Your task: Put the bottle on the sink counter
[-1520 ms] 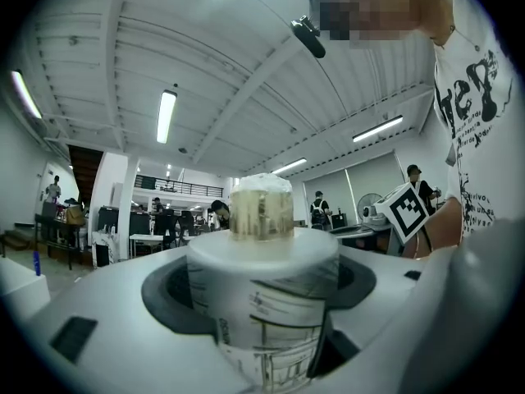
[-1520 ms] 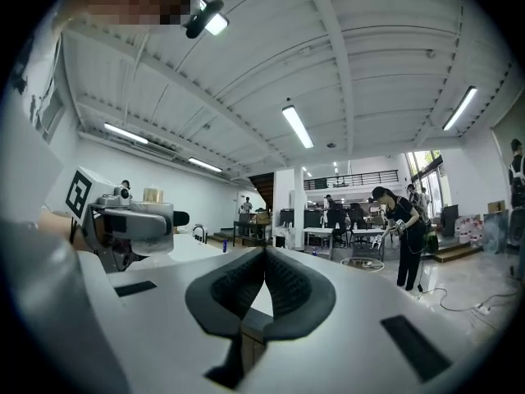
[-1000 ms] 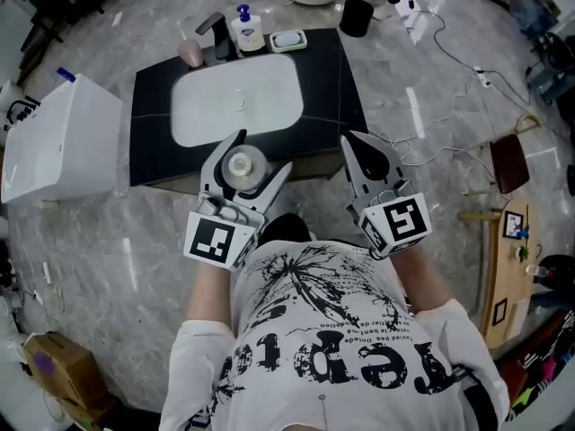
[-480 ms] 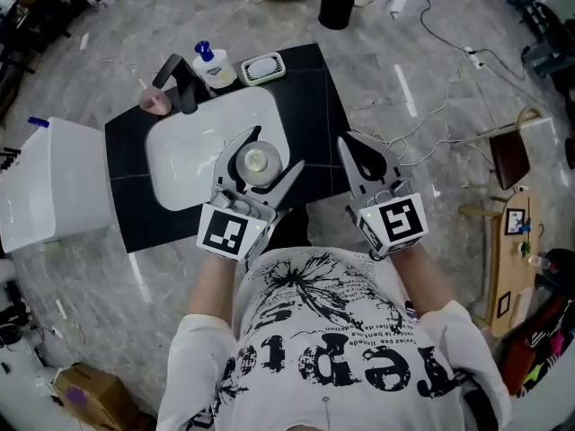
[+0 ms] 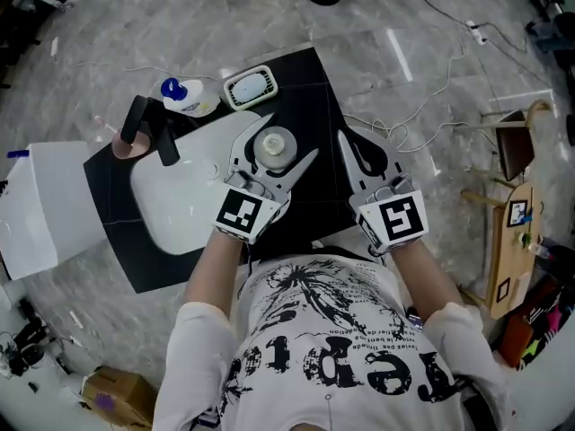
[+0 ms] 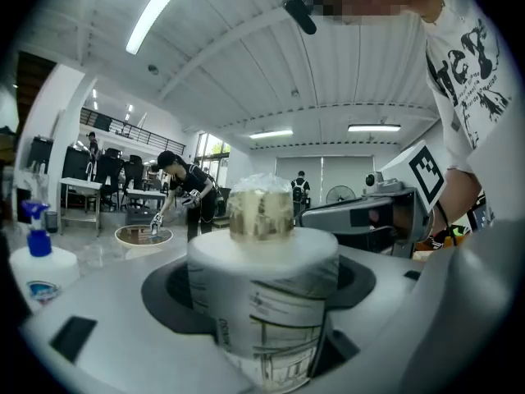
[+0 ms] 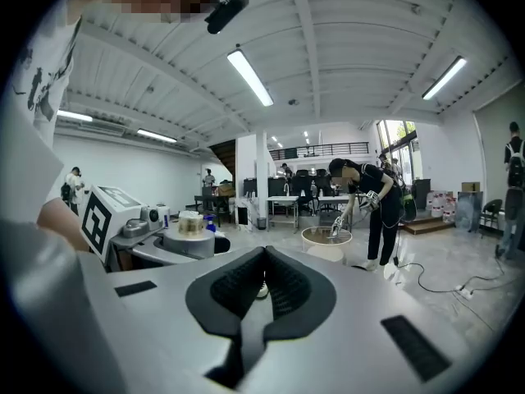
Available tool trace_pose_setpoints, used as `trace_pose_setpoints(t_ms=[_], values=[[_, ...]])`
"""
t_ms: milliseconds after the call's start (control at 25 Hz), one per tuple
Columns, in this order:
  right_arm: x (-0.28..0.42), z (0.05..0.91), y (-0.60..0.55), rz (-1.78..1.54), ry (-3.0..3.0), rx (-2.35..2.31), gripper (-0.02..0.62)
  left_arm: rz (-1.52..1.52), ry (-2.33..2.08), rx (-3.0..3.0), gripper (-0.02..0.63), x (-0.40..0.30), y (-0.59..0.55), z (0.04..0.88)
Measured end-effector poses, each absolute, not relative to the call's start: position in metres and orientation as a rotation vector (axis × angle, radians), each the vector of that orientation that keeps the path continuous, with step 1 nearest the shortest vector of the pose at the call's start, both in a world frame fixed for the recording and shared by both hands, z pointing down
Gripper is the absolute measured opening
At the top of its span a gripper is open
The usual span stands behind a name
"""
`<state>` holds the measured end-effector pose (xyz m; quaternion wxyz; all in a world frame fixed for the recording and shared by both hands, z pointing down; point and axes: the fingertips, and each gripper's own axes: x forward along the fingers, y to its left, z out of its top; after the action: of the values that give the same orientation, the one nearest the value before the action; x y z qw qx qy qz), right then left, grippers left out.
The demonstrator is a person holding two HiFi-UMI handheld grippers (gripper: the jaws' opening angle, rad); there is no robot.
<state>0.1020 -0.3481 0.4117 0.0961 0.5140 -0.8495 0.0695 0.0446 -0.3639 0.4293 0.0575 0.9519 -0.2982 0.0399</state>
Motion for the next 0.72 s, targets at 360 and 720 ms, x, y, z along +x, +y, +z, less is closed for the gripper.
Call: trace_pose_setpoints(t_ms=[360,720], values=[[0.121,0.475,-0.414,0.320,-2.449,1.550,0.015,0.324,-0.808,2.802,0.348,0.064,-0.431,0.524],[0.136,0.513,-0.440,0.379,-2.416,1.582,0.014,0.443,-0.722,2.821,0.348,0.087,-0.446,0.576]])
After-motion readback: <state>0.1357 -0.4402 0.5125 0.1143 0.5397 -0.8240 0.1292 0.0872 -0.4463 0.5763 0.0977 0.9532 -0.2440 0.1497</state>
